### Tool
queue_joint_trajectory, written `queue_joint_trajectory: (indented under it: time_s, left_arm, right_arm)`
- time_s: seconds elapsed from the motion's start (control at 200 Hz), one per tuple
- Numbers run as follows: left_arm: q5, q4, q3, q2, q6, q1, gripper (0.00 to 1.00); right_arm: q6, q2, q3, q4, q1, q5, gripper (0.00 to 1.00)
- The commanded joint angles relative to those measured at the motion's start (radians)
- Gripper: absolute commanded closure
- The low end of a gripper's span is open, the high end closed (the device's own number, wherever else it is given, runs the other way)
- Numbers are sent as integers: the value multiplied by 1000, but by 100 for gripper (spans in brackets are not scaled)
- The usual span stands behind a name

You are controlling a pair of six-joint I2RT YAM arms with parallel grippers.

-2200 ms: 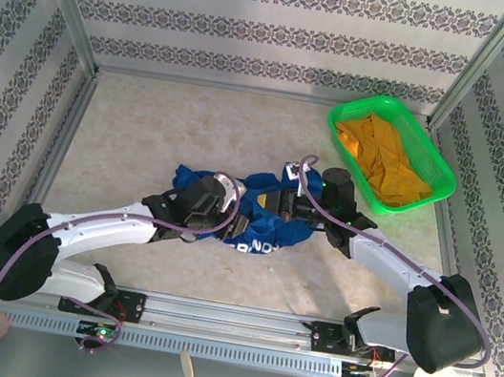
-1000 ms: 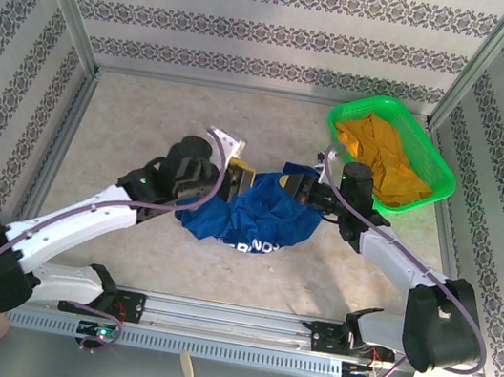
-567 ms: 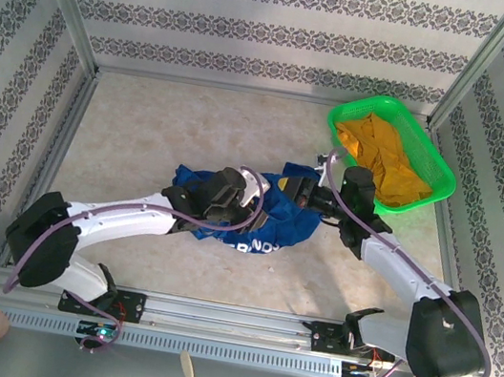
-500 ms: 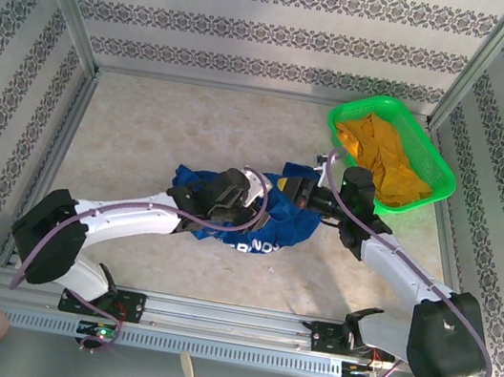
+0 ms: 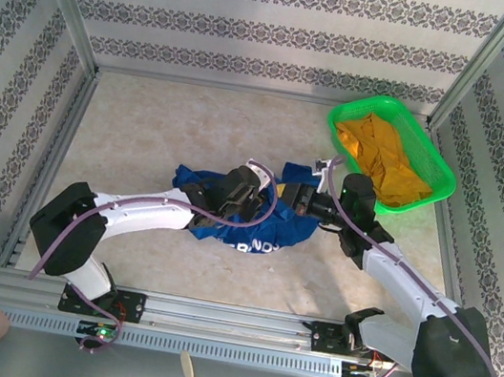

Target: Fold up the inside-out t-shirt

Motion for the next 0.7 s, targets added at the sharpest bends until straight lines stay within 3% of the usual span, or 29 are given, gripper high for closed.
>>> queue_joint_trajectory:
  time_s: [0.0, 0.13, 0.29, 0.46, 0.52, 0.555, 0.605, 0.694]
  left_arm:
    - [-2, 21, 20, -32, 31, 12, 100]
    - [120, 19, -27, -150, 50, 31, 100]
    - [392, 8, -110, -326, 54, 61, 100]
    - [520, 24, -165, -447, 0, 61, 100]
    - [540, 42, -180, -459, -20, 62, 100]
    - [548, 49, -186, -460, -27, 61, 100]
    - [556, 57, -189, -458, -34, 61, 100]
    - [567, 73, -189, -452, -44, 61, 100]
  right_arm:
    - [2, -9, -13, 5, -3, 23, 100]
    - [18, 15, -11, 13, -11, 76, 100]
    - [9, 79, 8, 18, -13, 154, 100]
    - [21, 153, 8, 26, -30, 273, 100]
    - [25, 161, 10, 25, -43, 273, 62]
    - [27, 149, 7, 21, -52, 269, 47]
    - [25, 107, -5, 1, -60, 277, 38]
    - [-5, -20, -19, -82, -66, 290, 35]
